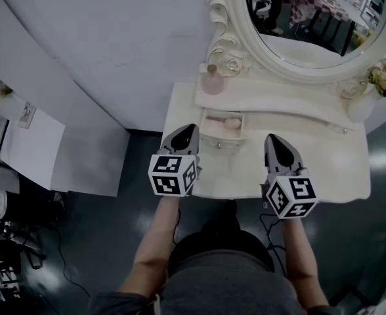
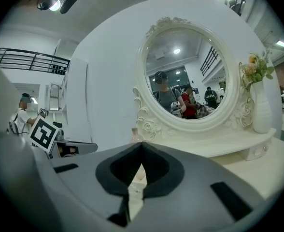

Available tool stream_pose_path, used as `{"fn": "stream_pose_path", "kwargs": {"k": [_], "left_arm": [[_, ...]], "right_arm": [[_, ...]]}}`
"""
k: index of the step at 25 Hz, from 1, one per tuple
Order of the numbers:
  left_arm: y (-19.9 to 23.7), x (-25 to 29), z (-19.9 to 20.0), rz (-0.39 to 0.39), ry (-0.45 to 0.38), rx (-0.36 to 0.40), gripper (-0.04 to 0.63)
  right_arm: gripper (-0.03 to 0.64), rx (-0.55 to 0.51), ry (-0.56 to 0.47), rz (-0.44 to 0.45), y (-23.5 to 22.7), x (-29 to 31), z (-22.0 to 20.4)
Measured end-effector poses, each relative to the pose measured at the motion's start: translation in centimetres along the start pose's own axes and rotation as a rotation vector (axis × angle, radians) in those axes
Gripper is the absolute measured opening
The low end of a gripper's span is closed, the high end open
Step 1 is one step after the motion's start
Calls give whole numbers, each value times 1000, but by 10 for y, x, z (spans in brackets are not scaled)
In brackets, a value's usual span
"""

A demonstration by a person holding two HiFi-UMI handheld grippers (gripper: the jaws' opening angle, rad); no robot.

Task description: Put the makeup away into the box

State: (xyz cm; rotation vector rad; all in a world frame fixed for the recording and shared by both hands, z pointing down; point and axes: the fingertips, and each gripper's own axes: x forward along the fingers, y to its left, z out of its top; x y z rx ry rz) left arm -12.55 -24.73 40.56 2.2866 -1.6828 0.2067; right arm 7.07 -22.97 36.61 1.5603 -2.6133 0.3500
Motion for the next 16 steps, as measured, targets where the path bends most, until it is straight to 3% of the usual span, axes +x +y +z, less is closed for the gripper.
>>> {"fn": "stream_pose_path", "kwargs": {"k": [16], "left_arm": [[0,7,-3,-7,6,-7,15]], "right_arm": [[3,-5,10,17,-4,5,-3]]}}
